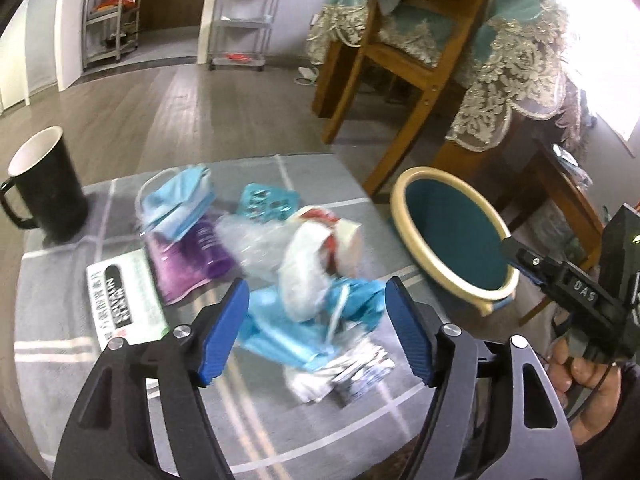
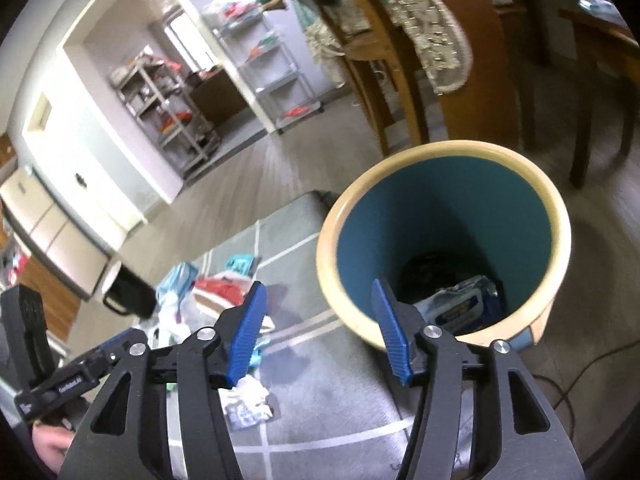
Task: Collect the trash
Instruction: 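Lower the left gripper over the bin and release the black bag, then grasp the white tissue with the left gripper and lift it, then grasp the blue face mask with the right gripper while the left holds the tissue, then carry the blue mask and white tissue over the bin with both grippers, then open both grippers over the bin, dropping the mask and tissue, then move the right gripper to the crumpled blue paper and close on it, then lift the blue paper with the right gripper while the left grasps the white-and-red wrapper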
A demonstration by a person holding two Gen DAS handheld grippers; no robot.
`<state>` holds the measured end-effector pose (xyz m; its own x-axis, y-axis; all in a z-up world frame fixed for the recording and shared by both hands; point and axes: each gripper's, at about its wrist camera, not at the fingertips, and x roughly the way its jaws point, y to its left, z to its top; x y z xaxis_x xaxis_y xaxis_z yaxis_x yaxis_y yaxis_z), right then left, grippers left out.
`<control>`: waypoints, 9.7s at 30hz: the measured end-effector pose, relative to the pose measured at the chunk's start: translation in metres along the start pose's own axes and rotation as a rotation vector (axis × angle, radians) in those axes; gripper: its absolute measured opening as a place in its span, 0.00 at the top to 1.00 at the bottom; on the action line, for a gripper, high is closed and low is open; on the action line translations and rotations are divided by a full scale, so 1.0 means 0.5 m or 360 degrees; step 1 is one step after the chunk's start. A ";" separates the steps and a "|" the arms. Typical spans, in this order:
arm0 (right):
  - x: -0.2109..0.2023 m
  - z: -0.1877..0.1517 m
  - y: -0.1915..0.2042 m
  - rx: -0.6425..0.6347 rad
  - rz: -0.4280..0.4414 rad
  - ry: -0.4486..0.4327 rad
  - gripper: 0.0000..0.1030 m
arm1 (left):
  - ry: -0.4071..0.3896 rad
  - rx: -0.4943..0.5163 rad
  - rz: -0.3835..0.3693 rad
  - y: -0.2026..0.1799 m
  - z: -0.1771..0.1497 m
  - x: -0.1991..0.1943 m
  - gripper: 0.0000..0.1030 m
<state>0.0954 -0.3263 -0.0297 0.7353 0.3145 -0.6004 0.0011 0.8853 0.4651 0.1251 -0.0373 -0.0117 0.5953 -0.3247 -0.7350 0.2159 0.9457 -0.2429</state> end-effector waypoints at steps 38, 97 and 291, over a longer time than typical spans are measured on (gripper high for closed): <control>0.053 -0.065 0.110 -0.0304 0.0169 0.0247 0.41 | 0.0151 -0.0033 -0.0042 0.045 0.013 0.062 0.95; 0.073 -0.100 0.373 -0.0910 0.0407 0.0314 0.92 | -0.0282 -0.0404 -0.0094 0.207 0.008 -0.155 0.95; 0.069 -0.061 0.111 -0.0276 0.0255 0.0339 0.84 | -0.0087 -0.0084 -0.0252 0.009 0.034 0.036 0.88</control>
<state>0.0999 -0.2558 -0.0445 0.5581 0.5033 -0.6597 -0.2323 0.8580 0.4581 0.1498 -0.0392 -0.0152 0.5985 -0.4686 -0.6498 0.2701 0.8816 -0.3870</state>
